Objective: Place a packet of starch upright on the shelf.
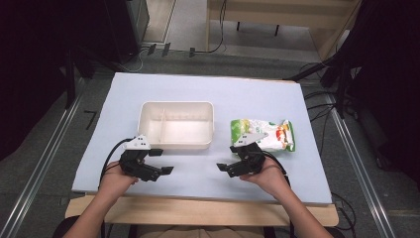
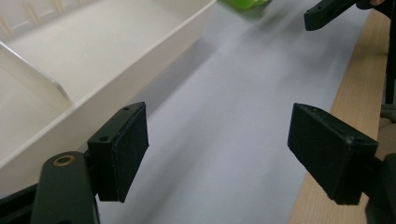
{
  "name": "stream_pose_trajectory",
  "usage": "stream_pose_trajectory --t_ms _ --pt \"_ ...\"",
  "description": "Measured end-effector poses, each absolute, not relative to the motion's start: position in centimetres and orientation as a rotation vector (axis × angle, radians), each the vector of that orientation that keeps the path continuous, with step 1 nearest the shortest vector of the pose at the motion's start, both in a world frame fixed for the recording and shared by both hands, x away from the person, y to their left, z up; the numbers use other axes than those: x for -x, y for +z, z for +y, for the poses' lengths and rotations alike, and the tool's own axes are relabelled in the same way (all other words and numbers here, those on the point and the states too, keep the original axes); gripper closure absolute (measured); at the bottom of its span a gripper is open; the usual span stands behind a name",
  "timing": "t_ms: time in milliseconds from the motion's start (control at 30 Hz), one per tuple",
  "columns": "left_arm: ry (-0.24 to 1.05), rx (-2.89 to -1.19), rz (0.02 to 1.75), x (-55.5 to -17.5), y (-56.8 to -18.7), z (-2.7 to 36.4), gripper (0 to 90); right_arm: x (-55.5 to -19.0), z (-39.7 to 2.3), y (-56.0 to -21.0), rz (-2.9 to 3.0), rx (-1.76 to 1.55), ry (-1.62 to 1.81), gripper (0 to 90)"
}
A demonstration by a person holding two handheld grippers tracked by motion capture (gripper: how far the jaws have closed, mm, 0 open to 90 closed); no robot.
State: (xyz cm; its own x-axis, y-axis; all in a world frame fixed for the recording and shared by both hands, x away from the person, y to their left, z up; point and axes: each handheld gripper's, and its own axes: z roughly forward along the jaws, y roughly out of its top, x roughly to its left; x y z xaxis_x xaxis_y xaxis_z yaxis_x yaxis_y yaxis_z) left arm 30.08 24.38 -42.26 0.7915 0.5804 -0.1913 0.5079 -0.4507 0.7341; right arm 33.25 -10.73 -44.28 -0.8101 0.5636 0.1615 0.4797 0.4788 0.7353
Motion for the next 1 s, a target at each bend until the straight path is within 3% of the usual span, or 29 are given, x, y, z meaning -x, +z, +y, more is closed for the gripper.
stream_pose_trajectory --t_ms 1000 --pt "0.13 -2.139 0.804 -30.03 -42.24 24.34 21.1 -33.28 -10.8 -44.37 2.611 -0.911 1.247 21.3"
